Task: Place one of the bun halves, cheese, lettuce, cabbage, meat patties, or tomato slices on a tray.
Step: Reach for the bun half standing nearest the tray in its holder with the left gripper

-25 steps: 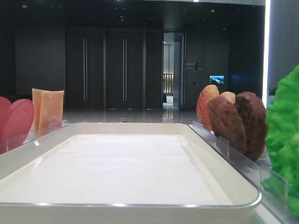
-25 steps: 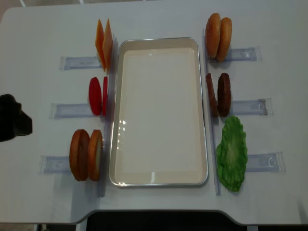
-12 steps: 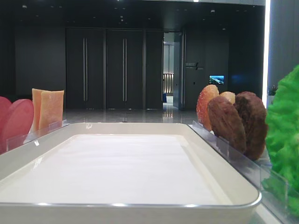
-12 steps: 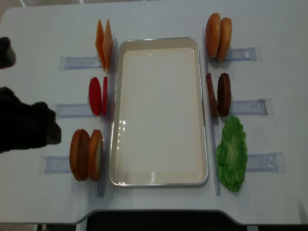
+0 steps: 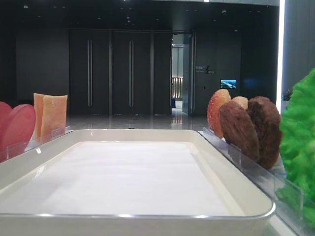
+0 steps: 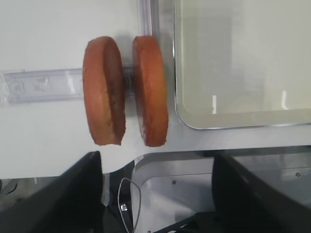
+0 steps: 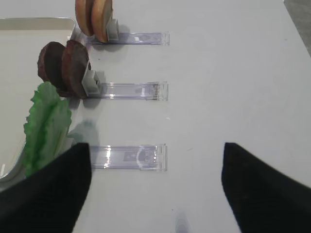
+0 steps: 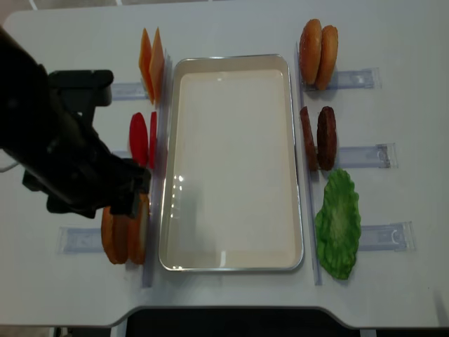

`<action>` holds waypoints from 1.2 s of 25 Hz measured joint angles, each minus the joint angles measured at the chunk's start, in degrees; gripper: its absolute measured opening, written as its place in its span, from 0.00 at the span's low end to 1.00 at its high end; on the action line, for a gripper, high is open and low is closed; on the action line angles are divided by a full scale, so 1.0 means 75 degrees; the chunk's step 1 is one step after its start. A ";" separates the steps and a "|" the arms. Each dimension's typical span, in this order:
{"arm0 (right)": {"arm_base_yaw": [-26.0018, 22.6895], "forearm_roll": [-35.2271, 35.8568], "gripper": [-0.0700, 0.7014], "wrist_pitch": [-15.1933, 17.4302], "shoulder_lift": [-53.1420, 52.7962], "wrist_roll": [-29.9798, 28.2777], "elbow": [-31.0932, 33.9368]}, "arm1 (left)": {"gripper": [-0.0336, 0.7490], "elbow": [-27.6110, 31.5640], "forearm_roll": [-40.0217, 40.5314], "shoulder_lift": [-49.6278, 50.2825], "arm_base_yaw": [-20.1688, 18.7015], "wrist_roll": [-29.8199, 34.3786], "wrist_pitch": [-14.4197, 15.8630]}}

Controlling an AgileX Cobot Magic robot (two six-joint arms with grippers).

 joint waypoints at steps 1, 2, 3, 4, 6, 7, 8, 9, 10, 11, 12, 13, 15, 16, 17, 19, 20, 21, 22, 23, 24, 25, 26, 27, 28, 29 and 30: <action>0.0000 0.0000 0.78 0.0000 0.0000 0.0000 0.0000 | 0.73 -0.0073 0.0000 0.0085 0.0000 0.0000 -0.0007; 0.0000 0.0000 0.78 0.0000 0.0000 0.0000 0.0000 | 0.73 -0.0116 0.0000 0.0134 -0.0007 0.0000 -0.0016; 0.0000 0.0000 0.78 0.0000 0.0000 0.0000 0.0000 | 0.73 -0.0159 0.0000 0.0181 -0.0003 0.0000 -0.0016; 0.0000 0.0000 0.78 0.0000 0.0000 0.0000 0.0000 | 0.73 -0.0190 0.0000 0.0201 -0.0003 0.0000 -0.0025; 0.0000 0.0000 0.78 0.0000 0.0000 0.0000 0.0000 | 0.73 -0.0196 -0.0008 0.0240 -0.0003 0.0045 -0.0025; 0.0000 0.0000 0.78 0.0000 0.0000 0.0000 0.0000 | 0.73 -0.0196 -0.0015 0.0256 -0.0003 0.0081 -0.0025; 0.0000 0.0000 0.78 0.0000 0.0000 0.0000 0.0000 | 0.73 -0.0196 -0.0033 0.0257 -0.0003 0.0162 -0.0025; 0.0000 0.0000 0.78 0.0000 0.0000 0.0000 0.0000 | 0.73 -0.0196 -0.0074 0.0263 -0.0003 0.0282 -0.0025; 0.0000 0.0000 0.78 0.0000 0.0000 0.0000 0.0000 | 0.73 -0.0196 -0.0137 0.0263 -0.0003 0.0404 -0.0025; 0.0000 0.0000 0.78 0.0000 0.0000 0.0000 0.0000 | 0.73 -0.0204 -0.0170 0.0263 -0.0003 0.0494 -0.0025; 0.0000 0.0000 0.78 0.0000 0.0000 0.0000 0.0000 | 0.73 -0.0204 -0.0194 0.0263 -0.0003 0.0586 -0.0025; 0.0000 0.0000 0.78 0.0000 0.0000 0.0000 0.0000 | 0.73 -0.0204 -0.0203 0.0263 -0.0003 0.0629 -0.0025; 0.0000 0.0000 0.78 0.0000 0.0000 0.0000 0.0000 | 0.73 -0.0204 -0.0210 0.0263 -0.0003 0.0678 -0.0025; 0.0000 0.0000 0.78 0.0000 0.0000 0.0000 0.0000 | 0.73 -0.0204 -0.0210 0.0263 -0.0003 0.0697 -0.0025; 0.0000 0.0000 0.78 0.0000 0.0000 0.0000 0.0000 | 0.73 -0.0204 -0.0210 0.0263 -0.0003 0.0728 -0.0025; 0.0000 0.0000 0.78 0.0000 0.0000 0.0000 0.0000 | 0.73 -0.0204 -0.0236 0.0263 -0.0003 0.0856 -0.0025; 0.0000 0.0000 0.78 0.0000 0.0000 0.0000 0.0000 | 0.73 -0.0204 -0.0285 0.0263 -0.0003 0.0897 -0.0025; 0.0000 0.0000 0.78 0.0000 0.0000 0.0000 0.0000 | 0.73 -0.0204 -0.0379 0.0263 -0.0003 0.0965 -0.0025; 0.0000 0.0000 0.78 0.0000 0.0000 0.0000 0.0000 | 0.73 -0.0204 -0.0467 0.0255 -0.0003 0.1053 -0.0025; 0.0000 0.0000 0.78 0.0000 0.0000 0.0000 0.0000 | 0.72 -0.0204 -0.0544 0.0241 -0.0003 0.1161 -0.0025; 0.0000 0.0000 0.78 0.0000 0.0000 0.0000 0.0000 | 0.72 -0.0204 -0.0610 0.0211 -0.0003 0.1263 -0.0025; 0.0000 0.0000 0.78 0.0000 0.0000 0.0000 0.0000 | 0.71 -0.0204 -0.0643 0.0180 -0.0003 0.1382 -0.0025; 0.0000 0.0000 0.78 0.0000 0.0000 0.0000 0.0000 | 0.71 -0.0204 -0.0670 0.0144 -0.0003 0.1478 -0.0025; 0.0000 0.0000 0.78 0.0000 0.0000 0.0000 0.0000 | 0.71 -0.0204 -0.0696 0.0102 -0.0003 0.1565 -0.0025; 0.0000 0.0000 0.78 0.0000 0.0000 0.0000 0.0000 | 0.71 -0.0224 -0.0723 0.0072 -0.0003 0.1616 -0.0025; 0.0000 0.0000 0.78 0.0000 0.0000 0.0000 0.0000 | 0.71 -0.0263 -0.0770 0.0054 0.0021 0.1713 -0.0018; 0.0000 0.0000 0.78 0.0000 0.0000 0.0000 0.0000 | 0.70 -0.0328 -0.0770 0.0047 0.0051 0.1808 -0.0018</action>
